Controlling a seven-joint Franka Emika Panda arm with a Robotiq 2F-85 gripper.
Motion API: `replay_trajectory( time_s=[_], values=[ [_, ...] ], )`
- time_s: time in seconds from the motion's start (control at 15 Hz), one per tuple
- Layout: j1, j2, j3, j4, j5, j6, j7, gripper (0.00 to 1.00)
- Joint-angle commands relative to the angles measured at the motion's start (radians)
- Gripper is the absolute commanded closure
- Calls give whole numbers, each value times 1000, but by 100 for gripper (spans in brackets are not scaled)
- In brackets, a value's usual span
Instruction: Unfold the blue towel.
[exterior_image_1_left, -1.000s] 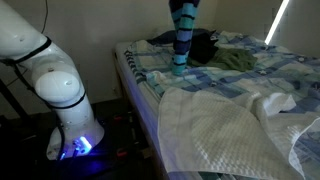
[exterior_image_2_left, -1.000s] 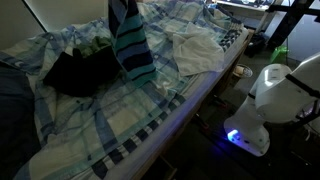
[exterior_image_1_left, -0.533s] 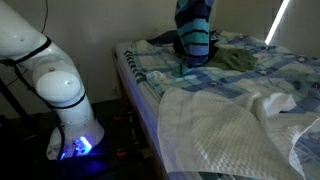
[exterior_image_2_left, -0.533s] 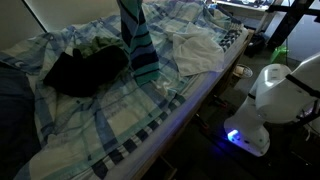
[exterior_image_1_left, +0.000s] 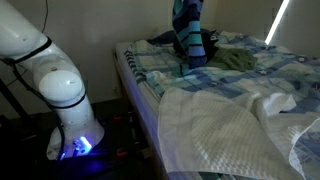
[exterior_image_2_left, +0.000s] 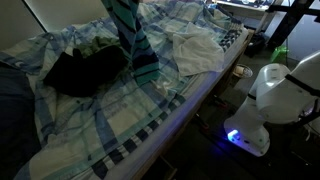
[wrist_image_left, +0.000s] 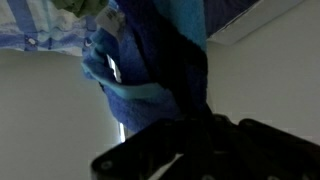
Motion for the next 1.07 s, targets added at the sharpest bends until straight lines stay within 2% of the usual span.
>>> replay_trajectory(
  time_s=[0.0,0.6,1.0],
  values=[
    [30,24,39,44,14,-35,-36,99],
    [92,95,113,130,21,-70,-82,99],
    [101,194,158,270,17,-137,-127,99]
  ],
)
